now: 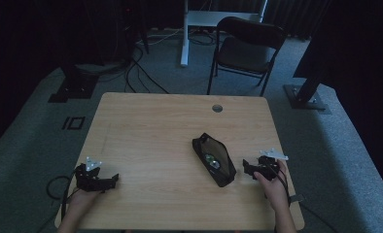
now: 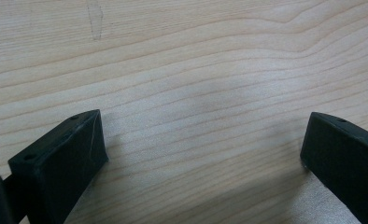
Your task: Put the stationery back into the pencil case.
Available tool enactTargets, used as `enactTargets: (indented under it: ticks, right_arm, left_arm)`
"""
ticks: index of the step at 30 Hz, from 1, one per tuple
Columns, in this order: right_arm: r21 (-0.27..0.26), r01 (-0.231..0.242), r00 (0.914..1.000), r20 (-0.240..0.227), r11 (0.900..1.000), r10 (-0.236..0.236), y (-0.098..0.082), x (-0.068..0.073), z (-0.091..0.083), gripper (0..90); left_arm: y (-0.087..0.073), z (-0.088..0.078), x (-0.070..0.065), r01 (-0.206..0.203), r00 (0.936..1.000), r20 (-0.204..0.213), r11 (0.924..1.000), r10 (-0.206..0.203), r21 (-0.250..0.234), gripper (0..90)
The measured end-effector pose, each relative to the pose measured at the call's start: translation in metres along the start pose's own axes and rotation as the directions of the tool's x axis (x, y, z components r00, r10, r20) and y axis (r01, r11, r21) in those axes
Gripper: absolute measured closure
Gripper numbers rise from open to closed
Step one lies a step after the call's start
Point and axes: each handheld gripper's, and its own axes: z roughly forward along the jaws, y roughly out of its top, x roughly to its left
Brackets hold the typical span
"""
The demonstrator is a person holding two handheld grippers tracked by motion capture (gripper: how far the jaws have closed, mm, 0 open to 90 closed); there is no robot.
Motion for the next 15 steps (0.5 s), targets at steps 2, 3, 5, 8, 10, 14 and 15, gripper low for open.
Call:
enactTargets:
  ticks: [2, 3, 5, 8, 10, 14, 15]
  right_arm:
    - [-0.003, -0.024, 0.9996, 0.013, 1.0, 0.024, -0.004, -0.001, 0.001, 13.2]
    - [-0.004, -0.033, 0.9994, 0.015, 0.999, 0.033, -0.007, -0.002, 0.001, 13.2]
    - [-0.002, -0.031, 0.9991, 0.028, 1.0, 0.031, -0.01, -0.003, 0.0, 12.7]
    - [-0.007, -0.032, 0.9975, 0.063, 0.999, 0.033, -0.014, -0.003, -0.001, 12.8]
    - [-0.002, -0.029, 0.9967, 0.076, 1.0, 0.029, -0.016, -0.003, -0.002, 13.1]
    - [0.014, -0.032, 0.9959, 0.085, 0.999, 0.031, -0.021, -0.001, -0.003, 12.9]
    - [0.013, -0.036, 0.9956, 0.087, 0.999, 0.035, -0.022, 0.0, -0.003, 12.8]
  left_arm:
    - [0.0, 0.0, 0.0, 0.0, 1.0, 0.0, 1.0, 0.0, 0.0, 0.2]
    - [0.0, 0.0, 0.0, 0.0, 1.0, 0.0, 1.0, 0.0, 0.0, 0.2]
    - [0.0, 0.0, 0.0, 0.0, 1.0, 0.0, 1.0, 0.0, 0.0, 0.2]
    - [0.0, 0.0, 0.0, 0.0, 1.0, 0.0, 1.0, 0.0, 0.0, 0.2]
    - [0.0, 0.0, 0.0, 0.001, 1.0, 0.0, 1.0, -0.001, 0.0, 0.2]
    - [0.0, 0.0, 0.0, 0.0, 1.0, 0.0, 1.0, 0.0, 0.0, 0.2]
    - [0.0, 0.0, 0.0, 0.0, 1.0, 0.0, 1.0, 0.0, 0.0, 0.2]
